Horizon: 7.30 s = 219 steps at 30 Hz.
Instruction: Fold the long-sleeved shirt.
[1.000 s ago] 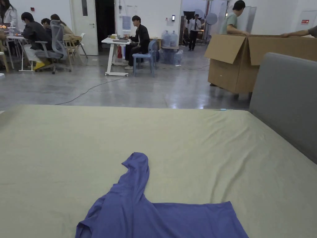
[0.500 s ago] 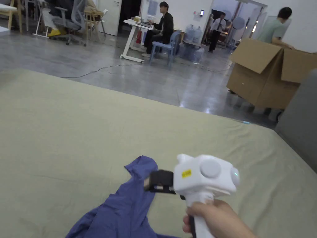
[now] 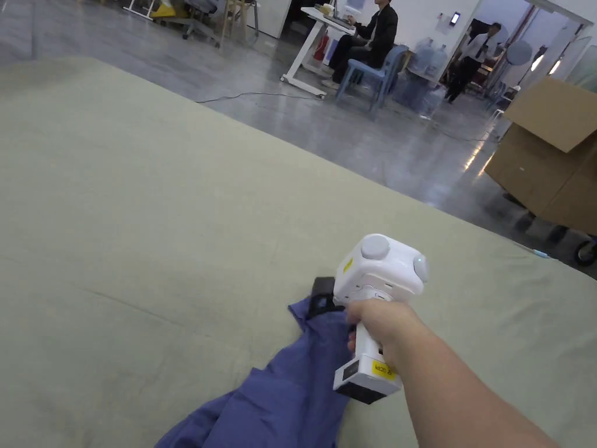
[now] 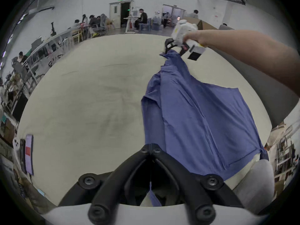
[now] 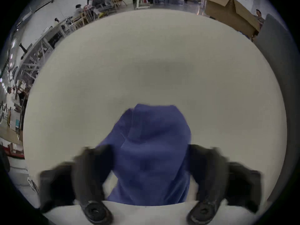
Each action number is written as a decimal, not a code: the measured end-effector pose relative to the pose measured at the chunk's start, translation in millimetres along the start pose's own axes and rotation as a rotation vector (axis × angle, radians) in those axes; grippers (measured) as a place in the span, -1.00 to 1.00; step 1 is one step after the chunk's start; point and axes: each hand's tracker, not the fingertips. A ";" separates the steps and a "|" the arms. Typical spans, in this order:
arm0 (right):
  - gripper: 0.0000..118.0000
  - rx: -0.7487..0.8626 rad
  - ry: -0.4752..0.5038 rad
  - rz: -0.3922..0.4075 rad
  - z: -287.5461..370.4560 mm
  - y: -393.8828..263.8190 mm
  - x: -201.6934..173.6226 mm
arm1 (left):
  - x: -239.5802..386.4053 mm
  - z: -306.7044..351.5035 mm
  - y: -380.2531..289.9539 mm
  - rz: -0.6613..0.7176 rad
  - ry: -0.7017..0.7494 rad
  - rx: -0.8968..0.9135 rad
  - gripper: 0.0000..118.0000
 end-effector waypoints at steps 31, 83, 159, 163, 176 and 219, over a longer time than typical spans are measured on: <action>-0.78 0.061 0.092 0.134 122.9 -412.1 -53.7 | 31.0 91.9 -20.1 0.084 -0.061 0.014 -1.00; 1.00 -0.024 -0.143 -0.287 129.3 -290.0 314.6 | 34.4 -169.9 204.1 0.029 -0.042 -0.247 -1.00; -1.00 0.230 0.657 -0.108 299.9 -591.0 132.5 | -40.8 -70.6 -56.5 0.565 -0.573 -0.347 1.00; -1.00 0.198 0.717 -0.099 288.2 -588.2 122.5 | -31.3 -76.1 -50.3 0.639 -0.782 -0.313 0.96; -1.00 0.177 0.563 -0.108 293.1 -577.6 102.7 | -76.8 -65.5 -62.2 0.757 -0.868 -0.358 -0.81; -1.00 0.140 0.368 -0.236 305.8 -596.5 122.0 | 142.4 -81.6 10.2 0.236 -0.159 -0.371 -0.02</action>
